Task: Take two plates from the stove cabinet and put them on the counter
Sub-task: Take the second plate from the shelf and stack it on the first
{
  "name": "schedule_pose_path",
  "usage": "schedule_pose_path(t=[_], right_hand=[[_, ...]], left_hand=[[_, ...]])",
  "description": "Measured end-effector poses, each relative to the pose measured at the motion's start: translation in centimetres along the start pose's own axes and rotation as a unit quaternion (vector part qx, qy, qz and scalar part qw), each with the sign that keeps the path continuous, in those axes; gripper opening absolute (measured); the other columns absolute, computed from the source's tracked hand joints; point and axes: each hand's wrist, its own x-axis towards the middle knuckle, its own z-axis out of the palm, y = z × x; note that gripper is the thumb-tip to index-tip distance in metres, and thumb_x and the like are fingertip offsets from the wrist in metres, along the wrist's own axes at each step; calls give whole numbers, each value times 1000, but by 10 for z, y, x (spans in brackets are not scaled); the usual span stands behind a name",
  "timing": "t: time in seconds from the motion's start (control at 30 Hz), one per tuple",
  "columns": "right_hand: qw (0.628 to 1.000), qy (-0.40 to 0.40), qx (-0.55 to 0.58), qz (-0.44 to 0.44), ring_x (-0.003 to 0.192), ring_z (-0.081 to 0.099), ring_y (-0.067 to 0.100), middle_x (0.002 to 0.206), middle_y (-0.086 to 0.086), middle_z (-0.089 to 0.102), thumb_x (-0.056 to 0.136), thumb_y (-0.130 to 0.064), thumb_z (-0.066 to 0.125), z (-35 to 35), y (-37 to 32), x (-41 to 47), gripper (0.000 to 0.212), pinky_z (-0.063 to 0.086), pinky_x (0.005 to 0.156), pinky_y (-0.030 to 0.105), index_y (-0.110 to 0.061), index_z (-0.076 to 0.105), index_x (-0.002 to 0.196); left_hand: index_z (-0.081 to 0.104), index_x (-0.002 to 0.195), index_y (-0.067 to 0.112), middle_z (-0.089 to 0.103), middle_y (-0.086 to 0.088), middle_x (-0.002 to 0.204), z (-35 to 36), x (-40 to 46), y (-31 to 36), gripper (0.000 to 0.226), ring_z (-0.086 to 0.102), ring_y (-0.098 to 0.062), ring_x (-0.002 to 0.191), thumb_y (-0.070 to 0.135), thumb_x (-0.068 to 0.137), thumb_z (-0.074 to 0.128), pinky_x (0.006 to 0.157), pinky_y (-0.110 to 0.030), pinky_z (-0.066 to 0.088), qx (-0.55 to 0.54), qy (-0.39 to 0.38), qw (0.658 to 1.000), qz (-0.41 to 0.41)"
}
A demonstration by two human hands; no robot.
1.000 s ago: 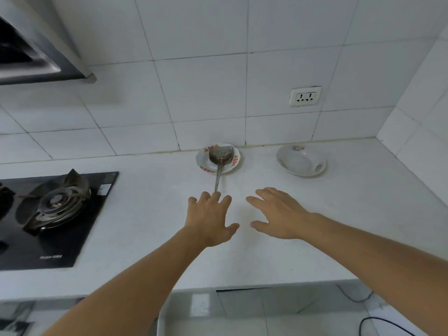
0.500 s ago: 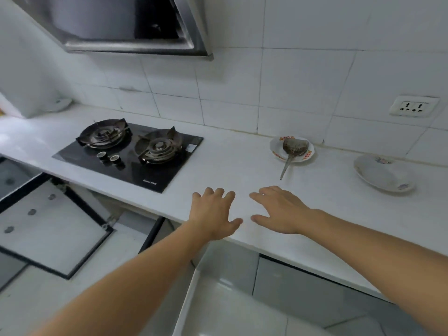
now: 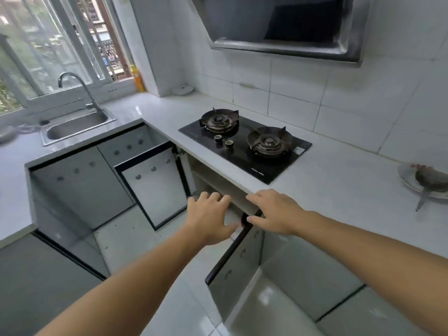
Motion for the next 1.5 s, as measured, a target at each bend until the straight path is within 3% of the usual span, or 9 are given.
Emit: schedule_pose_path(t=[0.13, 0.4, 0.87, 1.17, 1.5], right_hand=[[999, -12, 0, -31, 129, 42, 25, 139, 4, 47, 91, -51, 45, 18, -78, 48, 63, 42, 101, 39, -20, 32, 145], [997, -16, 4, -71, 133, 40, 22, 146, 3, 43, 92, -51, 47, 43, -179, 135, 65, 40, 102, 39, -23, 28, 147], [996, -31, -18, -78, 117, 50, 25, 129, 5, 54, 90, -51, 47, 45, -197, 306, 54, 48, 89, 39, -19, 42, 134], [998, -39, -25, -42, 127, 44, 24, 137, 3, 49, 91, -50, 45, 44, -190, 399, 60, 45, 97, 40, -21, 34, 142], [993, -35, 21, 106, 124, 47, 25, 135, 5, 51, 92, -48, 46, 62, -180, 498, 55, 47, 94, 41, -19, 39, 138]], left_hand=[[40, 138, 27, 53, -1, 137, 7, -36, -88, 70, 47, -27, 124, 68, 81, 46, 96, -46, 40, 11, -9, 999, -36], [42, 135, 27, 57, -2, 127, 16, -67, -216, 66, 50, -28, 117, 67, 82, 45, 88, -45, 40, 25, -29, 994, -107], [44, 130, 25, 56, -2, 126, 35, 22, -343, 64, 48, -28, 116, 67, 82, 46, 87, -44, 38, 28, -52, 988, -142], [44, 129, 25, 56, -2, 127, 52, 126, -414, 65, 49, -29, 115, 68, 80, 45, 86, -44, 38, 23, -47, 995, -82], [43, 133, 26, 57, -2, 125, 88, 265, -484, 65, 50, -28, 115, 66, 82, 46, 89, -45, 43, 2, -71, 995, 69]])
